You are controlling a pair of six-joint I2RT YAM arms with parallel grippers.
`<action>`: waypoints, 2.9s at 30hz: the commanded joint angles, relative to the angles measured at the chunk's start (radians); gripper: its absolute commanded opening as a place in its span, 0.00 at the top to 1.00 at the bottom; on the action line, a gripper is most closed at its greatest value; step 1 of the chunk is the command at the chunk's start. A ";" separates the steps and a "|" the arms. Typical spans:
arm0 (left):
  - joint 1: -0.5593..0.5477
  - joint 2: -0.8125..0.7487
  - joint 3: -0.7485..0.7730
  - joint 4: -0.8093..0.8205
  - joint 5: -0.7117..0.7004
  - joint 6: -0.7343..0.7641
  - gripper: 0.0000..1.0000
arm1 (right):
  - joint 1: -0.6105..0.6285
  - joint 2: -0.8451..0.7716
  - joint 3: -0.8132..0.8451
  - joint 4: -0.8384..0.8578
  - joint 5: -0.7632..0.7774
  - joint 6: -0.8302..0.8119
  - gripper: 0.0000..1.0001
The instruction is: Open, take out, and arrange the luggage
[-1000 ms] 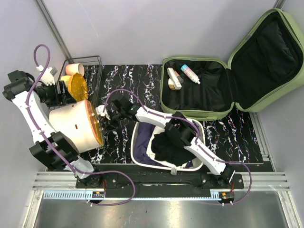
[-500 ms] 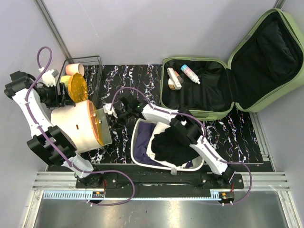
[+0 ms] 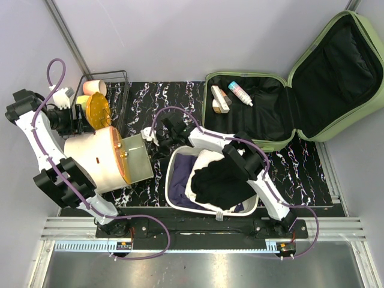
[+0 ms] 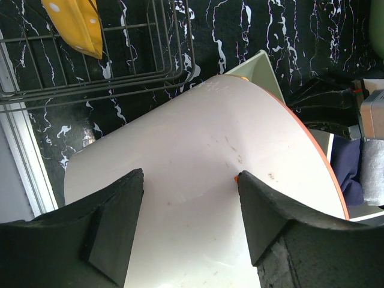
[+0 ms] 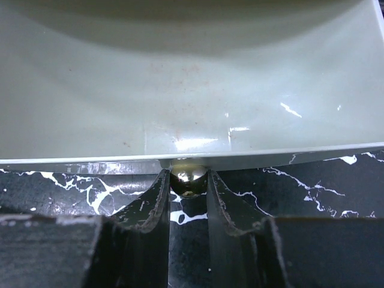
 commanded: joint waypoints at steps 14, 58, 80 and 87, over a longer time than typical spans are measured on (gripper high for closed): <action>-0.005 -0.039 0.111 -0.150 0.006 0.055 0.20 | -0.091 -0.196 0.032 0.053 0.077 0.170 0.21; -0.208 -0.108 0.182 0.006 -0.086 -0.042 0.14 | -0.739 0.171 0.605 -0.389 0.689 0.379 0.13; -0.218 -0.082 0.210 0.000 -0.085 -0.052 0.14 | -0.739 0.189 0.635 -0.420 0.621 0.313 0.74; -0.218 -0.088 0.188 0.014 -0.068 -0.049 0.14 | -0.736 -0.027 0.575 -0.415 0.491 0.460 1.00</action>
